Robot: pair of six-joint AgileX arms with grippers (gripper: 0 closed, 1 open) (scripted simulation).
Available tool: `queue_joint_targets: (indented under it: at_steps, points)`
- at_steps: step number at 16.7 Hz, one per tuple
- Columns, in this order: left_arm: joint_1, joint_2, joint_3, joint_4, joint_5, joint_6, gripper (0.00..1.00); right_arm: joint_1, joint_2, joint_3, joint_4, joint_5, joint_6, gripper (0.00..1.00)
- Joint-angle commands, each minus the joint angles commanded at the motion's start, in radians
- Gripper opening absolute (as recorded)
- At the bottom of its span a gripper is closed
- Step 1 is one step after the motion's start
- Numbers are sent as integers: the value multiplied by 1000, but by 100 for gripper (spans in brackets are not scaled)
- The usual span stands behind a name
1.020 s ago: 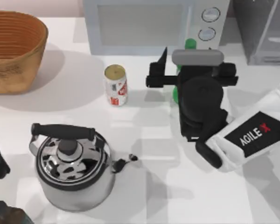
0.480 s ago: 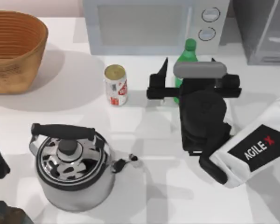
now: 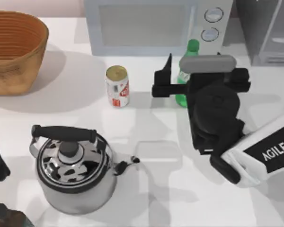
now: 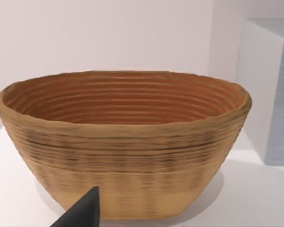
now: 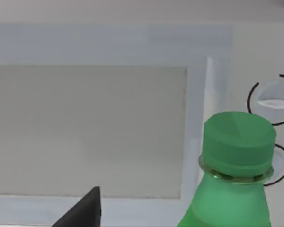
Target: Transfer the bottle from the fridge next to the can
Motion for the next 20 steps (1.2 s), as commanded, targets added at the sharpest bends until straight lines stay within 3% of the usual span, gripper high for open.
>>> queue_joint_targets:
  at_steps: [5, 13, 20]
  points:
    - [0, 0, 0, 0, 0, 0, 100, -98, -358, -144, -212, -162, -12, 100]
    - [0, 0, 0, 0, 0, 0, 100, -390, -1191, -471, -709, -438, -27, 100]
    - [0, 0, 0, 0, 0, 0, 100, -606, -1811, -712, -1081, -619, -29, 100]
